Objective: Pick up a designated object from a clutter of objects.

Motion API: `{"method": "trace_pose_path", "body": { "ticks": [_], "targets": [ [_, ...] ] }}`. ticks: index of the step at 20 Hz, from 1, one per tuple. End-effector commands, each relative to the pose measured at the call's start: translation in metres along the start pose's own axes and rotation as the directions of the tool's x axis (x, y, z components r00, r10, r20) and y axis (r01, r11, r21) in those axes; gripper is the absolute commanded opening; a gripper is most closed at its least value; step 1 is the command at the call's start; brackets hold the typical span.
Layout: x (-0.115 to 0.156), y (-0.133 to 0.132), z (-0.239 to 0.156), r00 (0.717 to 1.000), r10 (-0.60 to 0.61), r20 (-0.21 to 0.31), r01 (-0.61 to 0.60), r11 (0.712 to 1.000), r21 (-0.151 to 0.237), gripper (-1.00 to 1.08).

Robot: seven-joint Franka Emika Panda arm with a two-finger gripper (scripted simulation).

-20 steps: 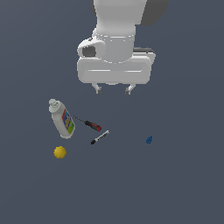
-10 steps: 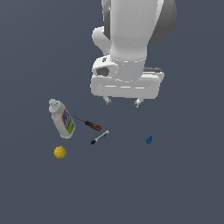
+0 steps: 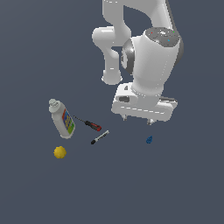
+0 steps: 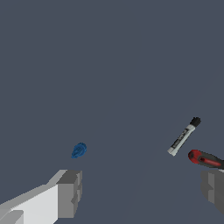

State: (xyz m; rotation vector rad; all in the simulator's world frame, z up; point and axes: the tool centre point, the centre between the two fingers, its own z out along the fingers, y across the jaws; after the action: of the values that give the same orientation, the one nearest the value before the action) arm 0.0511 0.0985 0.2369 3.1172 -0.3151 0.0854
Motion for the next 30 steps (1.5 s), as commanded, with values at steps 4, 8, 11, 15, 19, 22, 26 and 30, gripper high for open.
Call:
{"method": "trace_pose_path", "body": {
  "ticks": [4,8,11,15,19,22,26,30],
  "targets": [
    [-0.010,-0.038,0.049,0.997,0.074,0.018,-0.074,0.997,-0.001,1.00],
    [-0.020,-0.062,0.082,0.992,0.124,0.031,-0.124,0.992,-0.003,1.00],
    [-0.028,-0.076,0.102,0.987,0.153,0.039,-0.153,0.988,-0.005,1.00],
    [-0.037,-0.090,0.123,0.982,0.183,0.047,-0.183,0.983,-0.007,1.00],
    [-0.043,-0.099,0.136,0.978,0.202,0.052,-0.202,0.979,-0.009,1.00],
    [-0.046,-0.102,0.141,0.976,0.210,0.054,-0.209,0.978,-0.010,1.00],
    [-0.046,-0.102,0.141,0.977,0.208,0.054,-0.208,0.978,-0.010,1.00],
    [-0.047,-0.102,0.150,0.977,0.208,0.054,-0.208,0.978,-0.010,1.00]
  ]
}}
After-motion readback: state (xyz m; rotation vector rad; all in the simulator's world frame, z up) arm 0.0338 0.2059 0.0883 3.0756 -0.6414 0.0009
